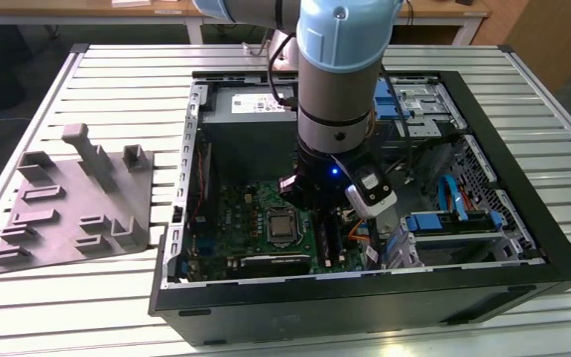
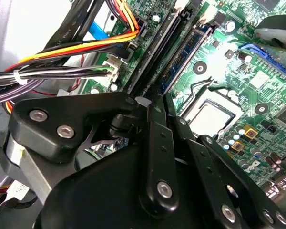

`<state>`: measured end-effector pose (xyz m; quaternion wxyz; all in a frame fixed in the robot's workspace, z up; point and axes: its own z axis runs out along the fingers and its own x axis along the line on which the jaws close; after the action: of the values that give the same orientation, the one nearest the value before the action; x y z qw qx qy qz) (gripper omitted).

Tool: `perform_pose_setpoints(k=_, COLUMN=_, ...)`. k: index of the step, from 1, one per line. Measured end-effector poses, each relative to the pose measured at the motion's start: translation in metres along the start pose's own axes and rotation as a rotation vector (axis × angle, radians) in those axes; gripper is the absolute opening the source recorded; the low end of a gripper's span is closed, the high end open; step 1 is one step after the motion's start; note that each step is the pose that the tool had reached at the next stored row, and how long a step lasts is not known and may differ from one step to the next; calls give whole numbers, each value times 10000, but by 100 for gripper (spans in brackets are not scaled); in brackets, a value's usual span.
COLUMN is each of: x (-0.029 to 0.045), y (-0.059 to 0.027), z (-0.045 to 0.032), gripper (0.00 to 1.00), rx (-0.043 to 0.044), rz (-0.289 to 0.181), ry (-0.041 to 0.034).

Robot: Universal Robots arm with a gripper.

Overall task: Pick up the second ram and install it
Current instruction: 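Insert the second ram into the second slot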

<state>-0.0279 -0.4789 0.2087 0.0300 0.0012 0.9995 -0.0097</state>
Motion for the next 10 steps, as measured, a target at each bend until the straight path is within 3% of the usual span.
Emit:
perform_pose_setpoints(k=2, x=0, y=-1, z=1, gripper=21, rx=5, rz=0, ry=0)
perform_pose_setpoints(k=4, x=1, y=-3, z=-4, gripper=21, rx=16, rz=-1, ry=4)
perform_pose_setpoints(k=5, x=1, y=-2, z=-3, gripper=27, rx=15, rz=-1, ry=3)
perform_pose_setpoints(k=10, x=1, y=-3, z=-3, gripper=29, rx=16, rz=-1, ry=4)
